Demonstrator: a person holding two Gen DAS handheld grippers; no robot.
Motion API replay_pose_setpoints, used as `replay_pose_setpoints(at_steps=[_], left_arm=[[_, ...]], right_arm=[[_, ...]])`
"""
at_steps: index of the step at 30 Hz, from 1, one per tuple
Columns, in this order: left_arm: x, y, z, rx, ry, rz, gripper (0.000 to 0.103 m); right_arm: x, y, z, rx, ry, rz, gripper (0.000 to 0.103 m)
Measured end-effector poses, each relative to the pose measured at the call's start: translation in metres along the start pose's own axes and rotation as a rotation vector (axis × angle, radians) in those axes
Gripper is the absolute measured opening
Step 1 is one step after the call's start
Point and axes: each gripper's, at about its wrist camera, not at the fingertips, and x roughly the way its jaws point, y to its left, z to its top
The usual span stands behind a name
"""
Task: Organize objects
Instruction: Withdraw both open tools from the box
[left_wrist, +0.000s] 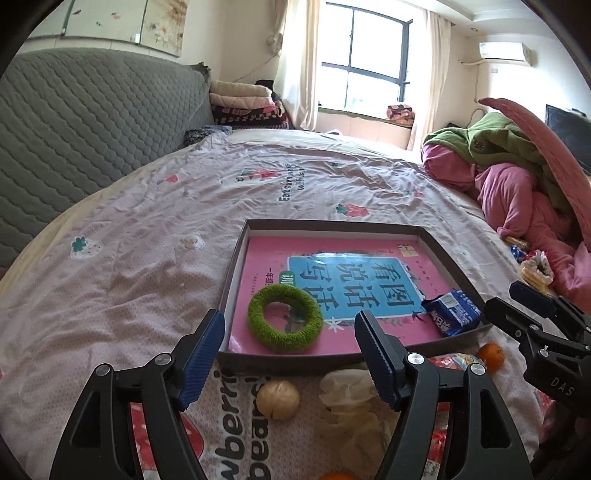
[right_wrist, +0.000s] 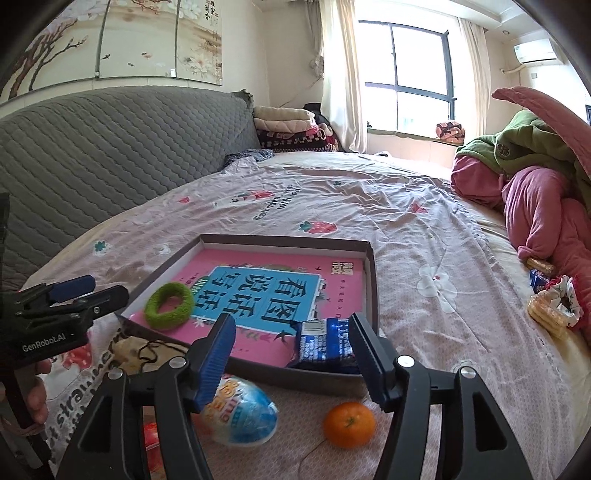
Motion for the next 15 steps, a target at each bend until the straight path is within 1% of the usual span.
replay_pose_setpoints(at_steps=[9, 15], left_arm=[[-0.012, -0.004, -0.007, 0.015, 0.001, 0.000, 0.074], [-0.020, -0.004, -0.012, 0.038, 0.008, 0.009, 0.074]], right_arm=[[-0.022, 0.012, -0.005, -0.027, -0.043, 0.006, 0.064], [-0.027, 0.015, -0.007, -0.023, -0.046, 0.018, 0.064]])
